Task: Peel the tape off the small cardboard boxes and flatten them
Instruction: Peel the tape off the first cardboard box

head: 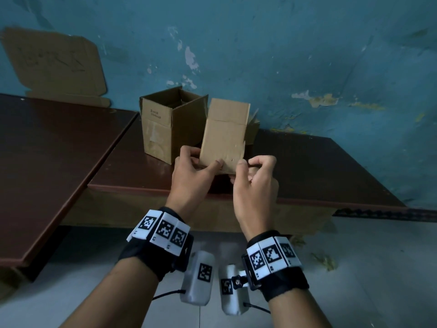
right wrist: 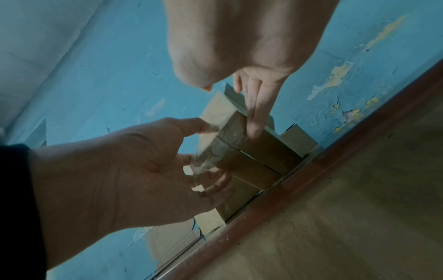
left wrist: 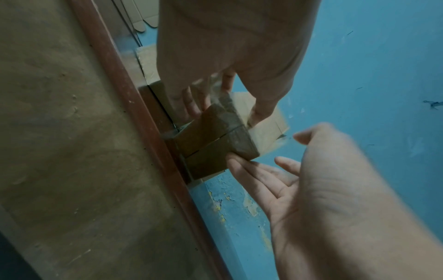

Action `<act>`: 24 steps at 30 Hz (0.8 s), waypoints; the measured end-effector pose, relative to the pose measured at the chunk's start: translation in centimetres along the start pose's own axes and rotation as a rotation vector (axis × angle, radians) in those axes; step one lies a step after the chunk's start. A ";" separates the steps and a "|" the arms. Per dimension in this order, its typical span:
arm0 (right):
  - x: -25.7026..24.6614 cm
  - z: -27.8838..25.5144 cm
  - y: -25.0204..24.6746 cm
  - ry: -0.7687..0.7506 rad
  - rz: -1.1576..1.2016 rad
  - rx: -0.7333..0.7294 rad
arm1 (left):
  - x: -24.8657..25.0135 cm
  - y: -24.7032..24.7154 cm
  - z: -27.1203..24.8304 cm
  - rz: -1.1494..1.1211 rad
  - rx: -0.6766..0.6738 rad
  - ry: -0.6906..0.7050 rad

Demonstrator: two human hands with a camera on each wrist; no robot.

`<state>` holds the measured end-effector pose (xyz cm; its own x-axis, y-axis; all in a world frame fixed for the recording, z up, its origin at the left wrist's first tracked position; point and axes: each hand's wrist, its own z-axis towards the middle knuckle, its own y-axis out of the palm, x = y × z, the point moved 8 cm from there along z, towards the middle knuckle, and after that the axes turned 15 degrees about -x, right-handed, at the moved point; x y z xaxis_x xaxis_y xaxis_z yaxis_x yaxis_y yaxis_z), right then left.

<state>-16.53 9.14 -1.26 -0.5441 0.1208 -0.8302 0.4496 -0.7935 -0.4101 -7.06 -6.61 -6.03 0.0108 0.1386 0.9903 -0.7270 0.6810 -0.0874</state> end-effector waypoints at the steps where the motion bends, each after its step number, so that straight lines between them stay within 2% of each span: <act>1: 0.2 0.1 0.1 0.024 -0.015 -0.010 | 0.1 -0.1 0.0 0.028 0.005 -0.001; 4: 0.9 0.4 0.3 0.060 -0.085 -0.014 | 0.1 0.0 -0.1 0.087 -0.020 -0.029; 8: 0.2 0.4 0.0 -0.080 -0.177 0.044 | 0.2 0.5 -0.5 0.119 -0.062 -0.083; 12: -1.0 -0.1 0.0 -0.171 -0.245 0.059 | 0.3 1.2 -1.0 -0.059 -0.094 -0.128; 20: -1.4 -0.1 0.9 -0.210 -0.189 -0.080 | -0.1 0.0 -0.6 -0.197 0.066 -0.102; 24: -1.0 0.0 1.0 -0.186 -0.101 -0.105 | -0.3 0.1 -0.9 -0.237 0.060 -0.118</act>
<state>-15.48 8.25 -0.82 -0.7069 0.0763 -0.7032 0.4522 -0.7157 -0.5322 -6.54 -5.95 -6.45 0.1075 -0.1069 0.9884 -0.7535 0.6398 0.1512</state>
